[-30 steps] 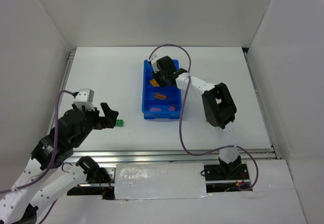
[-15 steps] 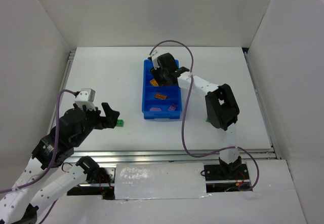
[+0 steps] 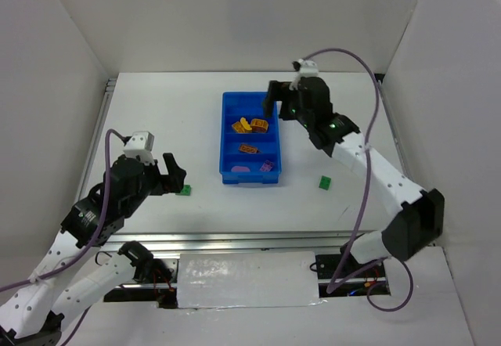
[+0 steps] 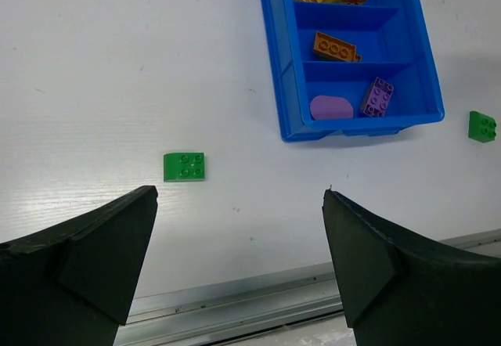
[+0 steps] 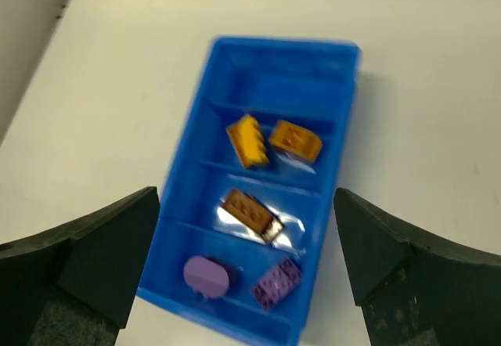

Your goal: Sort the legos into containers by color

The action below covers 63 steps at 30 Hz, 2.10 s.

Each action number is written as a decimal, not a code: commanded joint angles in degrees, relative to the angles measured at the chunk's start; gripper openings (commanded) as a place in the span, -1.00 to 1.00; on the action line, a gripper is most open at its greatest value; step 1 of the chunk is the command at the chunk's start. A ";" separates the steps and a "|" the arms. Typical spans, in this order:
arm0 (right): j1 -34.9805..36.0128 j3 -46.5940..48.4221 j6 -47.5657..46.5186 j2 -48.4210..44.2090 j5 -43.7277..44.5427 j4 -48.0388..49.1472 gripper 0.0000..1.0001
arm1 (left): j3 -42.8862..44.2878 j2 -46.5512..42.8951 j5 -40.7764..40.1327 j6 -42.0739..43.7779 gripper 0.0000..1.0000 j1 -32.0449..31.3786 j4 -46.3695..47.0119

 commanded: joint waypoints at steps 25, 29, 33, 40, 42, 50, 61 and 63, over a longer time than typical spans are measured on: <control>-14.32 -36.11 29.65 -9.59 11.56 -18.15 0.99 | 0.35 -2.06 4.13 0.71 0.99 0.30 2.09; -18.36 -36.47 27.54 -8.10 7.16 -16.39 0.98 | 0.26 -1.98 4.39 0.80 0.99 0.30 2.26; -20.22 -33.58 24.02 -3.45 2.85 -16.55 0.85 | 0.35 -1.89 4.83 1.06 0.99 0.21 2.26; -20.22 -31.20 22.96 1.48 1.08 -18.04 0.65 | 0.26 -3.12 4.66 1.06 0.99 0.21 2.35; -20.31 -30.67 22.35 3.06 0.56 -18.66 0.37 | 0.26 -3.29 4.48 1.15 0.99 0.30 2.26; -20.75 -26.19 21.65 6.58 2.14 -20.77 0.09 | 0.35 -2.42 5.01 1.59 0.99 0.39 2.35; -20.31 -24.61 18.66 -0.70 -0.15 -17.26 -1.00 | 0.52 -2.06 3.78 1.41 0.99 0.39 1.91; -19.52 -22.59 18.48 -2.98 1.25 -16.91 -1.00 | 0.52 -2.24 2.73 0.97 0.99 0.39 1.56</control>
